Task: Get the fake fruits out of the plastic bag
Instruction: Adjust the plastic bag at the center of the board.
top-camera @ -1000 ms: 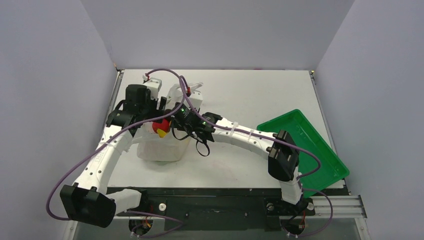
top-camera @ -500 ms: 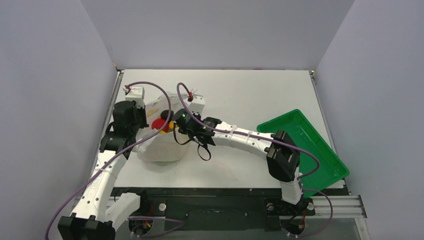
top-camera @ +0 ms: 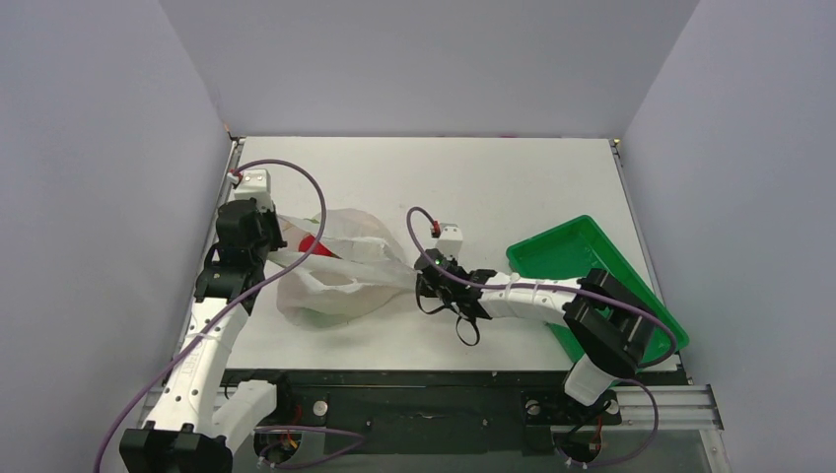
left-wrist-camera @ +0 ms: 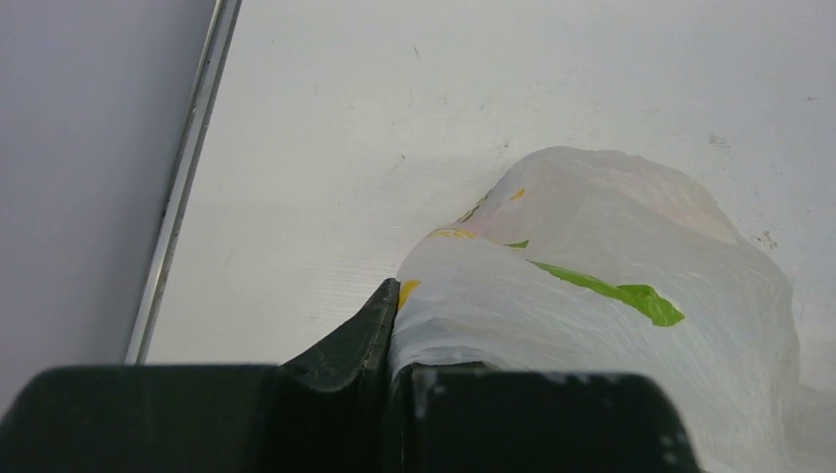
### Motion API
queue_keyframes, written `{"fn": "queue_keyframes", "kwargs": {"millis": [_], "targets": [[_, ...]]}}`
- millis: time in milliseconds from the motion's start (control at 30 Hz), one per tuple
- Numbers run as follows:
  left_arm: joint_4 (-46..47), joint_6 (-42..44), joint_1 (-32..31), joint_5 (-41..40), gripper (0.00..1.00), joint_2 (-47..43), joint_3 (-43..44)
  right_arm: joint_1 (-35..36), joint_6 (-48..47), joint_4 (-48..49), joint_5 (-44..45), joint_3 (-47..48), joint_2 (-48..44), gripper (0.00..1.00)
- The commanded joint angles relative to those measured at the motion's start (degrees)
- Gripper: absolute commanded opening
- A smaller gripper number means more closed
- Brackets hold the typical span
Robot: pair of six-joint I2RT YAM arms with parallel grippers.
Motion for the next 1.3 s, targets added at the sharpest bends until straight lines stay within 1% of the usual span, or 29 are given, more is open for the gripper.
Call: {"fn": "queue_keyframes", "kwargs": {"millis": [0, 100, 167, 200, 233, 267, 300, 333, 367, 400, 433, 467, 500, 567, 633, 733, 867, 900, 1000, 1100, 1200, 1267], "targets": [[4.35, -0.30, 0.71, 2.91, 0.00, -0.55, 0.35, -4.09, -6.23, 12.28, -10.93, -3.59, -3.33, 0.10], [4.94, 0.18, 0.55, 8.31, 0.00, -0.94, 0.00, -3.05, -10.03, 9.36, -12.08, 0.29, -3.37, 0.16], [4.30, 0.24, 0.05, 11.29, 0.00, -0.69, 0.58, -2.68, -10.11, 8.70, -12.97, 1.71, -4.07, 0.23], [1.91, 0.20, -0.13, 12.60, 0.03, -0.39, 1.26, -2.63, -10.01, 8.58, -13.52, 2.04, -4.93, 0.33], [0.25, -0.84, -0.15, 14.12, 0.10, 0.02, 3.37, -2.57, -10.31, 8.27, -13.72, 2.58, -5.39, 0.37], [-3.55, -1.48, -0.14, 14.67, 0.30, 0.06, 5.59, -2.34, -10.68, 7.78, -13.97, 2.93, -6.53, 0.46], [-5.55, -2.75, -0.11, 15.15, 0.38, -0.05, 6.76, -2.25, -12.01, 7.51, -13.99, 3.39, -7.12, 0.51], [-9.79, -4.69, -0.07, 14.41, 0.51, -0.28, 9.01, -2.06, -14.01, 7.06, -14.48, 3.63, -8.22, 0.58], [-11.84, -5.52, -0.02, 14.20, 0.55, -1.14, 9.96, -2.02, -15.26, 7.10, -16.05, 3.92, -8.75, 0.60], [-15.58, -6.79, -0.03, 13.97, 0.59, -1.71, 11.79, -1.83, -18.23, 7.38, -16.87, 4.17, -9.97, 0.65], [-19.26, -7.58, 0.01, 13.50, 0.60, -3.26, 12.62, -1.73, -19.83, 7.74, -19.22, 4.28, -10.59, 0.66], [-21.06, -9.42, 0.06, 12.75, 0.62, -4.09, 13.86, -1.61, -23.02, 8.02, -20.39, 4.85, -11.63, 0.69], [-23.77, -10.34, 0.06, 12.58, 0.62, -6.09, 14.23, -1.53, -24.59, 8.11, -23.42, 5.15, -12.17, 0.69], [-27.02, -13.65, 0.07, 11.22, 0.63, -9.30, 14.51, -0.83, -28.56, 8.20, -26.33, 6.21, -14.58, 0.71], [-28.93, -17.13, 0.05, 11.84, 0.63, -12.85, 13.53, 0.10, -31.01, 8.76, -27.67, 7.07, -16.18, 0.74], [-30.46, -23.64, 0.06, 13.51, 0.63, -18.09, 10.05, 1.27, -33.12, 11.81, -27.52, 8.31, -16.64, 0.75], [-30.55, -32.96, 0.12, 14.55, 0.63, -24.24, 4.89, 3.23, -35.16, 16.27, -26.95, 11.23, -13.95, 0.76], [-30.49, -34.28, 0.13, 15.10, 0.63, -24.91, 4.00, 4.09, -35.59, 16.48, -27.56, 12.03, -12.41, 0.76], [-32.43, -42.53, 0.06, 14.46, 0.63, -25.90, 4.12, 6.64, -38.92, 17.00, -27.75, 14.09, -10.51, 0.77], [-35.22, -48.64, 0.10, 11.63, 0.63, -24.92, 4.27, 8.75, -40.38, 21.25, -27.54, 11.80, -10.80, 0.77], [-33.93, -50.46, 0.06, 11.93, 0.63, -23.32, 3.74, 9.49, -40.69, 23.31, -27.65, 9.91, -11.18, 0.77], [-30.28, -51.92, 0.10, 13.19, 0.64, -22.74, 3.04, 10.20, -41.00, 22.82, -27.81, 10.72, -10.46, 0.77]]}}
